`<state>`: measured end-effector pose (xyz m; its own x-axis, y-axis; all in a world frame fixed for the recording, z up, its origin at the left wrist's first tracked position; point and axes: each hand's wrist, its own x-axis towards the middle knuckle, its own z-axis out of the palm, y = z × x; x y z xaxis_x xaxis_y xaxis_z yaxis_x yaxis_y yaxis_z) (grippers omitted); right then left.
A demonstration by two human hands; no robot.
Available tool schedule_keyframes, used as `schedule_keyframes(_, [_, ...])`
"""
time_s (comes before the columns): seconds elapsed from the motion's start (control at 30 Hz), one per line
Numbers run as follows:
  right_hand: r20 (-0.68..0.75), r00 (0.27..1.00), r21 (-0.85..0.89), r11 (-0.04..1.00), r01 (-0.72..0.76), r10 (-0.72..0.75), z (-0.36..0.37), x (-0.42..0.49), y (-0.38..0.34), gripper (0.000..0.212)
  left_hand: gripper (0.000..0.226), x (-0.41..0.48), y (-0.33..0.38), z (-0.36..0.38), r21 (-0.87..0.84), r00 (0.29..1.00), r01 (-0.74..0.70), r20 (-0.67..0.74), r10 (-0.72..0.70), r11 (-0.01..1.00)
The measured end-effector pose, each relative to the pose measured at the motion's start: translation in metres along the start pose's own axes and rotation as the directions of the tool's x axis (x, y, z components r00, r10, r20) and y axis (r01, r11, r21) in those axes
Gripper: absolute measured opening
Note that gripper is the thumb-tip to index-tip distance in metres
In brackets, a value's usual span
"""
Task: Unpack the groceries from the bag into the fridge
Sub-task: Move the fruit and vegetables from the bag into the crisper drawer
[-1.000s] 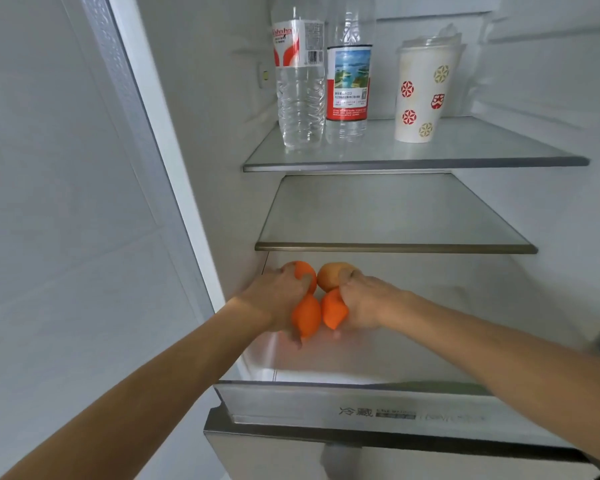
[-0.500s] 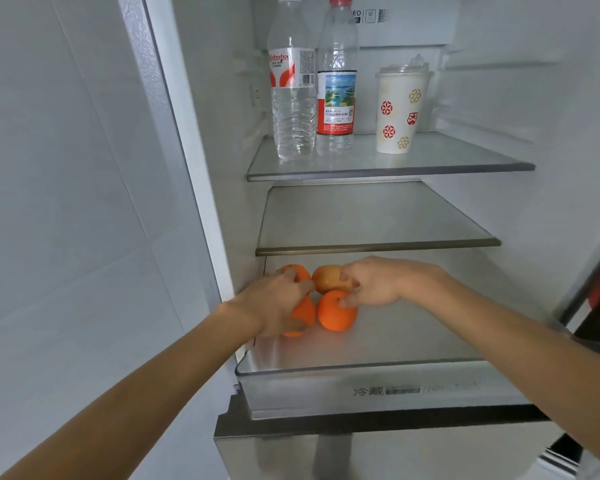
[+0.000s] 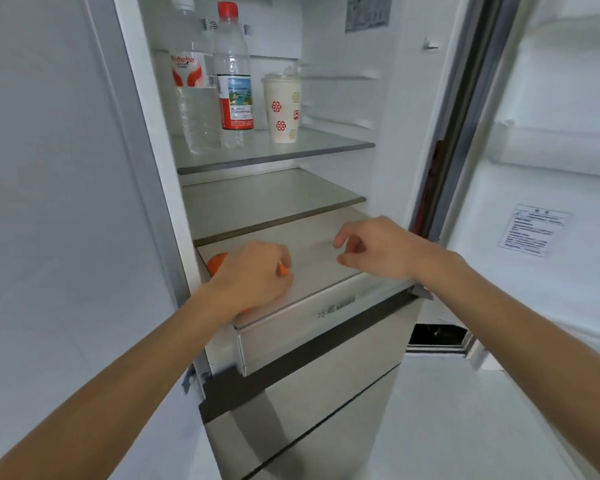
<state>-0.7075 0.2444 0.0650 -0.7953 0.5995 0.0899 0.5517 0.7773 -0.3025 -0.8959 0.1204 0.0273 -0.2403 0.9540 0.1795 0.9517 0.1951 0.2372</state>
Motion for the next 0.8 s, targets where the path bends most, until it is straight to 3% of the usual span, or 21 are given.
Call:
schedule_keyframes(0.33, [-0.124,0.935,-0.026,0.941,-0.337,0.332,-0.045,-0.124,0.029,0.025,0.029,-0.003,0.12,0.01,-0.138,0.94,-0.338,0.002,0.341,0.931])
schedule_keyframes(0.5, [-0.225,0.856,0.004,0.879,-0.476,0.465,-0.063,-0.188,0.044,0.025,0.026,0.0,0.181,0.011,-0.202,0.883,-0.466,-0.042,0.468,0.861])
schedule_keyframes(0.8, [-0.341,0.677,0.044,0.73,-0.682,0.653,-0.076,-0.329,0.087,0.024,0.023,-0.009,0.302,0.036,-0.264,0.799,-0.568,0.049,0.599,0.78])
